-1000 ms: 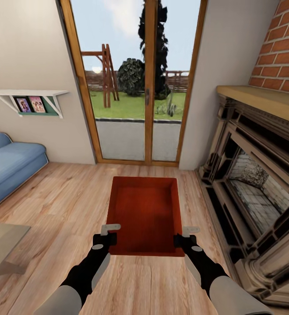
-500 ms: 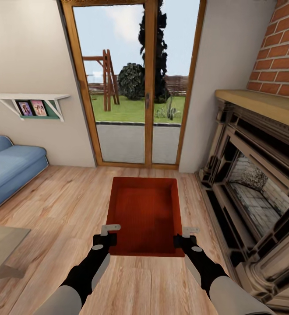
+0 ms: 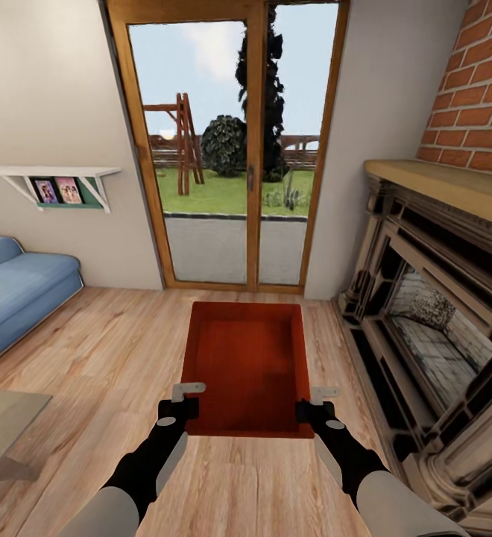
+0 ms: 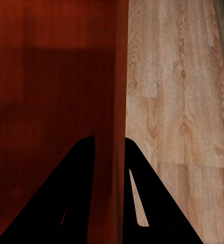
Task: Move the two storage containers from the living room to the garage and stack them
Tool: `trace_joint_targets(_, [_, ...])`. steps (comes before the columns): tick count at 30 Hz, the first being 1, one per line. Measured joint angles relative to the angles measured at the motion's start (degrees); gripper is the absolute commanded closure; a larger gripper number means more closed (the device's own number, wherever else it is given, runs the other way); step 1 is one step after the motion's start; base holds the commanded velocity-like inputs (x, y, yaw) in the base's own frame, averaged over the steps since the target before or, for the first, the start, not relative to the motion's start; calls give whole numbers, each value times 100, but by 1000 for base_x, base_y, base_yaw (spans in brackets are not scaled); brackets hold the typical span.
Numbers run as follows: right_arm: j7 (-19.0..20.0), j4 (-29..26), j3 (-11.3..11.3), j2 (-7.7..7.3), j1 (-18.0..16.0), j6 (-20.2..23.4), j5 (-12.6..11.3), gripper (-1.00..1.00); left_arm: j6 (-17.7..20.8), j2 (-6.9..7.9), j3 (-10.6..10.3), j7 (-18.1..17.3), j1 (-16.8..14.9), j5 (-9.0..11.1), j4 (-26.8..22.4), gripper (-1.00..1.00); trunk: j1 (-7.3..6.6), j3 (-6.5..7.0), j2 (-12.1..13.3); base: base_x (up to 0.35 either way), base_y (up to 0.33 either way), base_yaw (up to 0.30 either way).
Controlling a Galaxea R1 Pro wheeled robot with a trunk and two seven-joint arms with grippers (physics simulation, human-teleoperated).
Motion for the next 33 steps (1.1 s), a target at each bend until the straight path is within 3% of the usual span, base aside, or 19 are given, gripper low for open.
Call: trace_joint_targets(33, [1, 0, -2, 0, 0, 0, 2, 100, 0, 0, 2, -3, 0, -5, 0, 100, 0, 288, 1, 0, 0, 0])
